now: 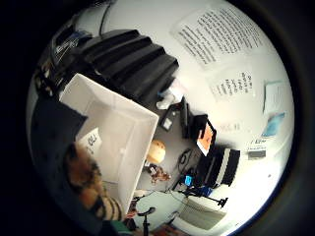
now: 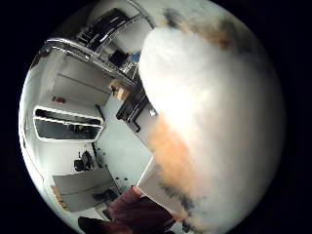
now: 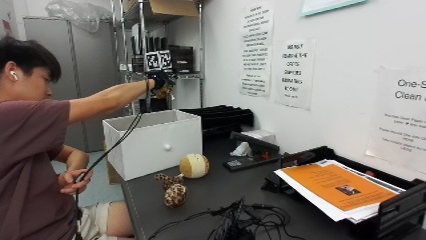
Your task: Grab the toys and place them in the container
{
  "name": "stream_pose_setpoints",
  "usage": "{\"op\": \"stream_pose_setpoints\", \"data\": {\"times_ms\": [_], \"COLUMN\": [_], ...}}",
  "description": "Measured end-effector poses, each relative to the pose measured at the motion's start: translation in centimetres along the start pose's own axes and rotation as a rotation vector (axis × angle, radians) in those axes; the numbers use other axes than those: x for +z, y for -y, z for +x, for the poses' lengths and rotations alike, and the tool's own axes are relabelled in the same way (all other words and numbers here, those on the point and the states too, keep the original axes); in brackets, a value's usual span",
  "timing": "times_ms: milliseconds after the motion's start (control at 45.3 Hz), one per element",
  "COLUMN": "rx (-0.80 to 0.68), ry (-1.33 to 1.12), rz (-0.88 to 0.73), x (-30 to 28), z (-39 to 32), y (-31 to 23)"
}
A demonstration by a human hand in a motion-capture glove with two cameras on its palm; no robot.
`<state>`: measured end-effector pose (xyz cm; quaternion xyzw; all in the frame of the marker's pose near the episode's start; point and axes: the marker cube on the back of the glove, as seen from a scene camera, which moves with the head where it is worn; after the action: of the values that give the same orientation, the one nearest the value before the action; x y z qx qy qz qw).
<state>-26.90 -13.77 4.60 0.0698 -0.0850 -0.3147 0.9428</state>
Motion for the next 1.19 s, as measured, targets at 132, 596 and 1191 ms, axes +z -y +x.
{"op": "stream_pose_setpoints", "data": {"times_ms": [132,596,1191], "rx": [0.126,0.354,0.764], "ry": [-0.097,-0.173,-0.204], "rz": [-0.263,-0.51,-0.406], "x": [1.4,-2.8,-14.6], "z": [1.7,6.8,22.2], "y": [-2.2,-7.9,-34.0]}}
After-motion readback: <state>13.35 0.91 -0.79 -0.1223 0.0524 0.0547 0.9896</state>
